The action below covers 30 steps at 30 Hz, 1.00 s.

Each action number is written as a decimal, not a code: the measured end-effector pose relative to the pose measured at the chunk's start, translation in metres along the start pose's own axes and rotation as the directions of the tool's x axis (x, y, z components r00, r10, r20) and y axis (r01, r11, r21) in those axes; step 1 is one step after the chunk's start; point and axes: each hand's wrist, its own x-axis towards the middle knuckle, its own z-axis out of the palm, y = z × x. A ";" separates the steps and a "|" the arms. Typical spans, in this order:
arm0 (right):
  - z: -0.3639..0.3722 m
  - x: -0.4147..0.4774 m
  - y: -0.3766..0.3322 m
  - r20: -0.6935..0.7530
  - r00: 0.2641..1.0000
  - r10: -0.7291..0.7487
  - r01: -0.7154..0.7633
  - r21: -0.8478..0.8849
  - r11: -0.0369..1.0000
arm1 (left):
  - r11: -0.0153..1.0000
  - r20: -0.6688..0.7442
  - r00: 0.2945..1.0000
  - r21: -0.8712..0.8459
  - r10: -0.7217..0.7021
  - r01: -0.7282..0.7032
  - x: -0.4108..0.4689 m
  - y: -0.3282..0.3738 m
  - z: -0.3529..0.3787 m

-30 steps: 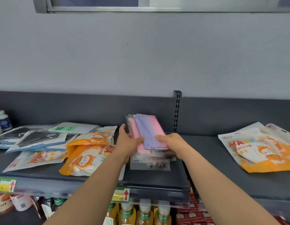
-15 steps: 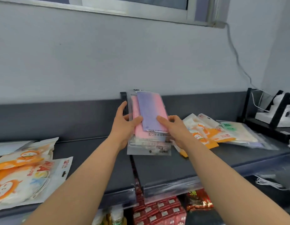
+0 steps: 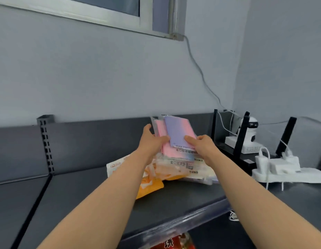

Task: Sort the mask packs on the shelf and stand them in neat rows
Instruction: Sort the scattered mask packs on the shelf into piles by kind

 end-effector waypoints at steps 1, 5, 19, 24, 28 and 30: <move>-0.010 0.011 0.005 -0.002 1.000 0.015 -0.015 -0.021 1.000 | 1.000 0.003 1.000 0.021 -0.015 0.015 0.008 -0.004 0.013; -0.035 0.052 0.029 -0.010 0.998 0.062 -0.063 -0.110 0.992 | 0.984 -0.019 0.999 0.176 -0.027 0.030 0.035 -0.017 0.054; -0.060 0.079 0.068 0.047 0.997 0.055 -0.030 -0.423 0.906 | 0.773 0.022 0.999 0.632 0.048 -0.051 0.051 -0.033 0.081; -0.037 0.060 0.042 0.145 0.984 -0.100 0.150 -0.394 0.907 | 0.805 -0.019 0.993 0.588 0.112 -0.080 0.036 -0.024 0.063; 0.003 0.039 0.018 0.238 0.945 -0.225 0.302 -0.373 0.877 | 0.840 -0.130 0.980 0.539 0.152 -0.058 0.018 -0.015 0.029; 0.033 0.025 0.006 0.300 0.915 -0.272 0.371 -0.357 0.857 | 0.845 -0.196 0.965 0.534 0.173 -0.043 0.004 -0.012 0.000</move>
